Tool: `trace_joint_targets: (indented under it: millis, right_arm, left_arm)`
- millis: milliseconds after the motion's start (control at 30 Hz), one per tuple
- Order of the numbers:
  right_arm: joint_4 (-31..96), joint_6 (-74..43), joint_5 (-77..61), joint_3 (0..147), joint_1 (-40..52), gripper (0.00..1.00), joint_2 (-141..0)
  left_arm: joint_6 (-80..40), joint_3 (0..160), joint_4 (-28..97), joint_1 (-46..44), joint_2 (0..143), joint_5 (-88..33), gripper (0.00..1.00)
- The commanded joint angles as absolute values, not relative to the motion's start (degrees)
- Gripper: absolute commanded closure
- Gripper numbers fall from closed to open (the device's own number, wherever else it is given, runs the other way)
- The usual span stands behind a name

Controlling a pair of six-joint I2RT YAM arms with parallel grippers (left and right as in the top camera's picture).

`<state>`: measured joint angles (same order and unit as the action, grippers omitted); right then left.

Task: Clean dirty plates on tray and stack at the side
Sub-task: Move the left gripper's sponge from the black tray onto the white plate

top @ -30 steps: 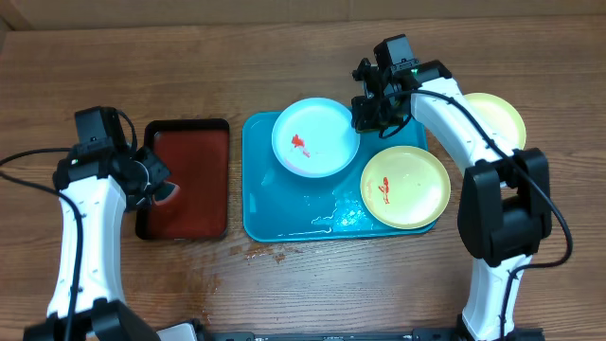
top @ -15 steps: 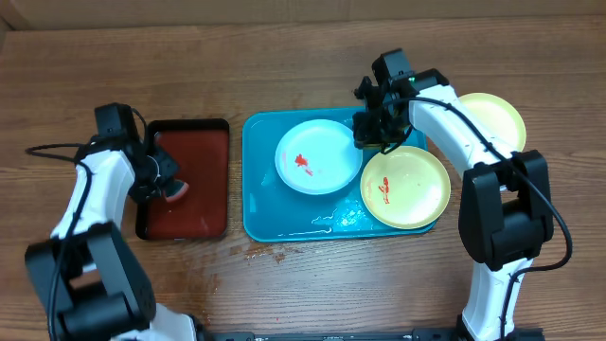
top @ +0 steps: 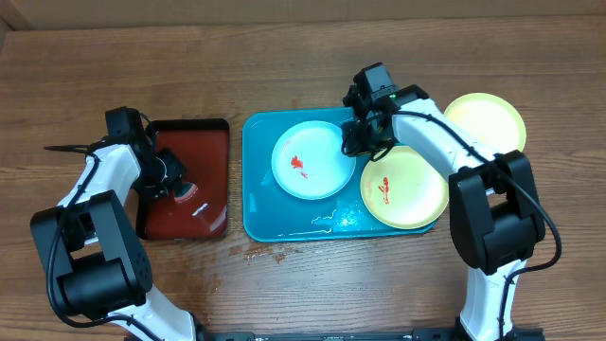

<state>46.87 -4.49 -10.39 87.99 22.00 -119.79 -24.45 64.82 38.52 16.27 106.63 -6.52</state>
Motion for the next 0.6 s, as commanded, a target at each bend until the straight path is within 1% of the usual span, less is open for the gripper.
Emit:
trace_joint_targets:
  millis: [0, 133, 267, 333, 467, 567]
  right_arm:
    - [46.3, -4.78, -8.97, 87.26, 22.76, 0.96, -118.96]
    - [46.33, -5.28, -8.97, 87.26, 22.87, 0.96, -118.96]
    - [45.5, -9.91, -8.97, 87.26, 22.87, 0.96, -118.96]
    - [45.19, -12.29, -9.02, 87.26, 22.87, 0.96, -118.96]
    - [45.25, -13.17, -9.04, 87.15, 22.92, 0.96, -118.96]
    - [43.86, -13.15, -8.99, 85.76, 23.09, 0.96, -118.96]
  left_arm:
    - [-20.21, 67.7, 40.69, 16.38, 105.45, -7.64, 0.96]
    - [-19.2, 71.64, 44.18, 16.36, 98.74, -11.88, 0.96]
    - [-17.63, 72.82, 44.12, 16.21, 91.15, -19.68, 0.96]
    - [-17.32, 72.82, 44.34, 15.46, 88.2, -21.19, 0.96]
    - [-17.39, 72.82, 46.0, 11.53, 86.21, -21.3, 0.96]
    - [-18.57, 72.62, 46.5, 6.85, 86.67, -21.28, 0.96]
